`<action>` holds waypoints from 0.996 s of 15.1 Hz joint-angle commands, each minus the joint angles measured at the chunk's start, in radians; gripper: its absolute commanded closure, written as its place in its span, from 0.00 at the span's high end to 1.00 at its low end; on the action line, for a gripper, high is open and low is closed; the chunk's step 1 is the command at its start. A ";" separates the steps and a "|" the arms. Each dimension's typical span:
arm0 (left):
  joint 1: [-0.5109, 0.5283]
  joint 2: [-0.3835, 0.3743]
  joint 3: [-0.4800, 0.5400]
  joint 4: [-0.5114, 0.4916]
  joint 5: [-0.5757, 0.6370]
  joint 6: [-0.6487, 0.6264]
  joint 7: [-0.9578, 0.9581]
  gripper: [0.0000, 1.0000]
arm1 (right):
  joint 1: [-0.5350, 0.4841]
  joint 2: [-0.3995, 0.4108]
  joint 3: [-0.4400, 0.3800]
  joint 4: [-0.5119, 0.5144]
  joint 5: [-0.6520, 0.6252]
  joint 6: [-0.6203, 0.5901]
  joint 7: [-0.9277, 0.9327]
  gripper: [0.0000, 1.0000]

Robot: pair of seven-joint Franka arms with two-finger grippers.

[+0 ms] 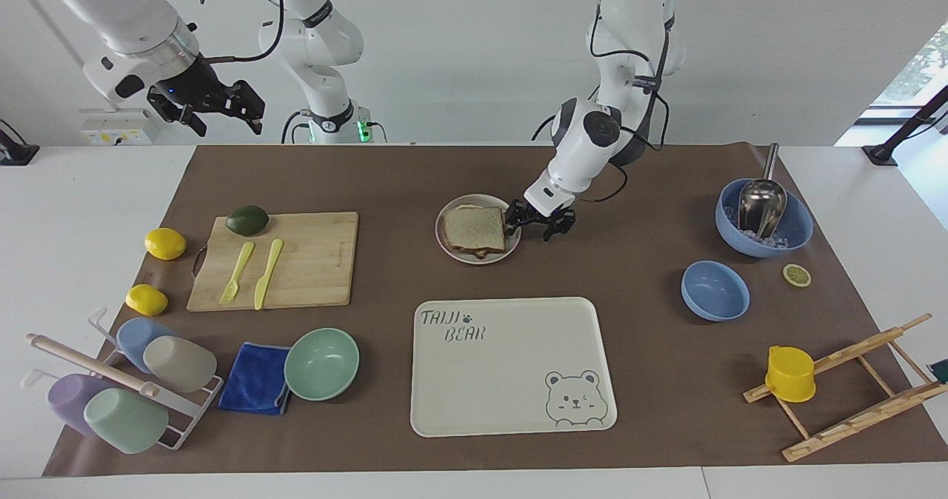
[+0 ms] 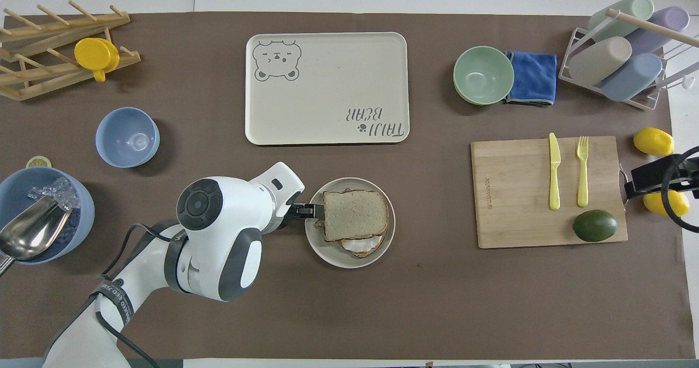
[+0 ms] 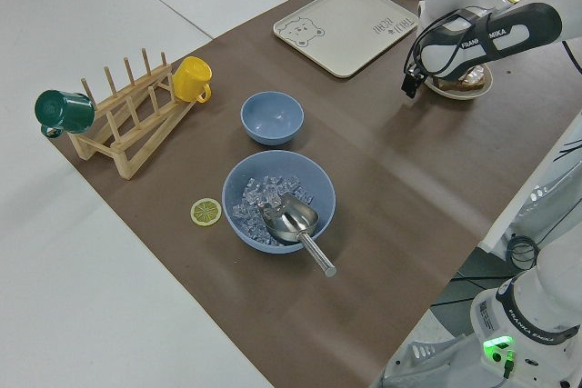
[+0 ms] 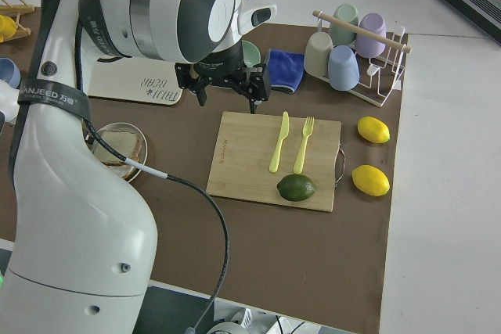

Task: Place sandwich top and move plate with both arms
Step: 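Grasp the plate rim with the left gripper while the right gripper withdraws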

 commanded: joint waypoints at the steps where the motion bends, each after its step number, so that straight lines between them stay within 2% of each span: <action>1: -0.025 0.002 0.014 -0.011 -0.025 0.026 0.006 0.80 | 0.006 -0.034 -0.014 -0.082 -0.024 0.052 -0.022 1.00; 3: -0.028 0.002 0.012 -0.011 -0.026 0.026 0.006 0.71 | 0.005 -0.017 -0.026 -0.084 -0.026 0.061 -0.023 1.00; 6: -0.027 0.002 0.014 -0.015 -0.027 0.024 0.006 0.50 | -0.004 -0.014 -0.026 -0.078 -0.027 0.057 -0.064 1.00; 11: -0.028 0.001 0.014 -0.020 -0.027 0.024 -0.001 0.03 | -0.010 -0.013 -0.020 -0.071 -0.030 0.048 -0.069 1.00; 15: -0.025 0.001 0.014 -0.020 -0.028 0.015 -0.011 0.00 | -0.027 -0.013 -0.017 -0.071 -0.029 0.058 -0.074 1.00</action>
